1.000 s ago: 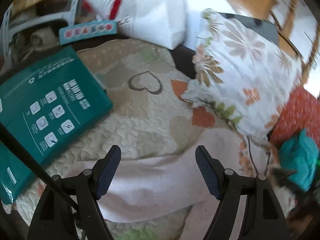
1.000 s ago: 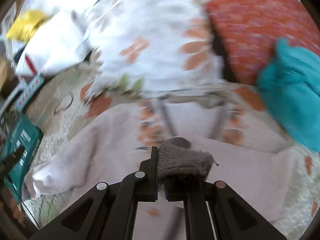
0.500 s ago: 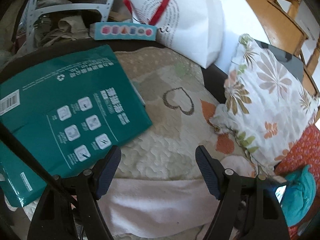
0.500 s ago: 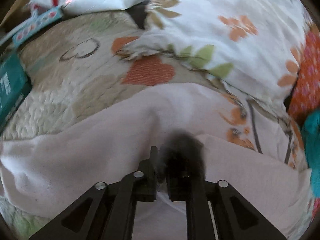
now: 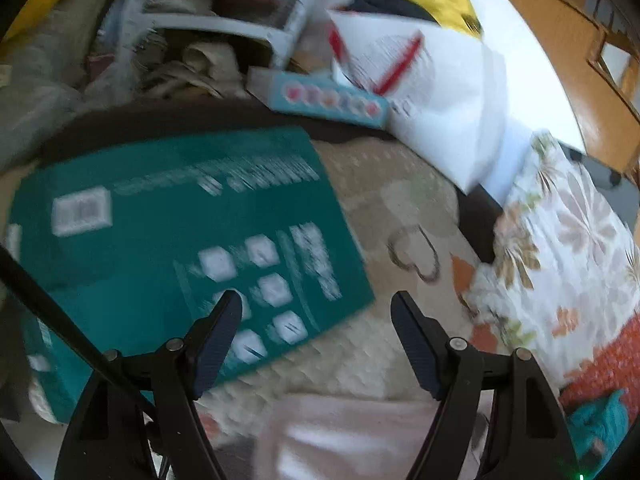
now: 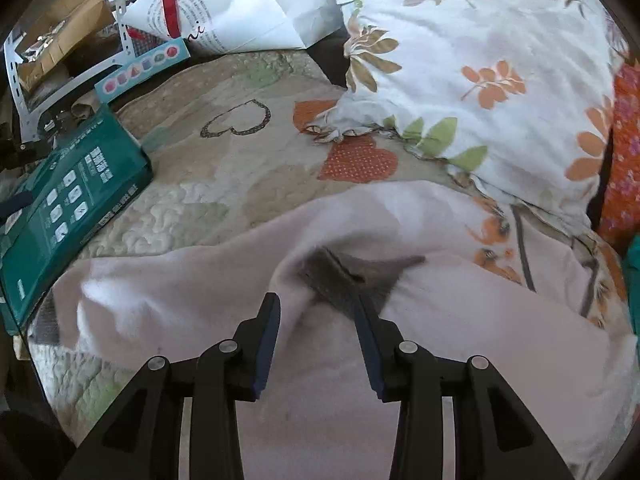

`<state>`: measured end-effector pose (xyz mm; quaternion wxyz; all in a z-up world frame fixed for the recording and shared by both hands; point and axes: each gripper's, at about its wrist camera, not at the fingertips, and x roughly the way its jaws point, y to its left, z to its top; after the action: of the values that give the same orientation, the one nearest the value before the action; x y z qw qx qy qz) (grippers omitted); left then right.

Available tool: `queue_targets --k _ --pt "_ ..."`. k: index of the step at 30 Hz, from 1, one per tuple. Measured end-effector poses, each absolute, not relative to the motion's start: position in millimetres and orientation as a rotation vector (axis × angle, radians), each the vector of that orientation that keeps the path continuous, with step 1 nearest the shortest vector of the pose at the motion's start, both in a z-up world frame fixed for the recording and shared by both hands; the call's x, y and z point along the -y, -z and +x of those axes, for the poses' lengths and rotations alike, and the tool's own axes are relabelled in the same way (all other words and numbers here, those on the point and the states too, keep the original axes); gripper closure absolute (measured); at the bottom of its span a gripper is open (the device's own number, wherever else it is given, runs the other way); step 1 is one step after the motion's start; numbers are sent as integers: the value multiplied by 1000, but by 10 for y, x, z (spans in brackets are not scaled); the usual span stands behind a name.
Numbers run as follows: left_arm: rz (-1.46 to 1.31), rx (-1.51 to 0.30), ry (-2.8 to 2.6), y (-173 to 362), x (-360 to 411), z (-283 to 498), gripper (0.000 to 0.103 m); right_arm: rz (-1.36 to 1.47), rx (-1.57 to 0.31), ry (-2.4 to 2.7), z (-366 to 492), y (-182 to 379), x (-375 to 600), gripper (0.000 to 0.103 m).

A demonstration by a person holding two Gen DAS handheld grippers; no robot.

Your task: Fold small clothes

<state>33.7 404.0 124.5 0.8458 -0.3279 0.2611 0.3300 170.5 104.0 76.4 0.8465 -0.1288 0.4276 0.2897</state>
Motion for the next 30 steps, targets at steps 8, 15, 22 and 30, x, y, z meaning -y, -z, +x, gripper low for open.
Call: queue_targets --k 8,15,22,30 --pt "-671 -406 -984 -1412 -4582 -427 26 -275 -944 -903 923 -766 -1710 60" --pt "-717 -380 -1044 -1385 -4836 -762 26 -425 -874 -1110 256 -660 -2543 39" --pt "-761 -369 -1055 -1345 -4917 -872 26 -612 -772 -1092 -52 -325 -2954 38" --pt "-745 -399 -997 -1362 -4732 -608 26 -279 -907 -979 611 -594 -2621 91"
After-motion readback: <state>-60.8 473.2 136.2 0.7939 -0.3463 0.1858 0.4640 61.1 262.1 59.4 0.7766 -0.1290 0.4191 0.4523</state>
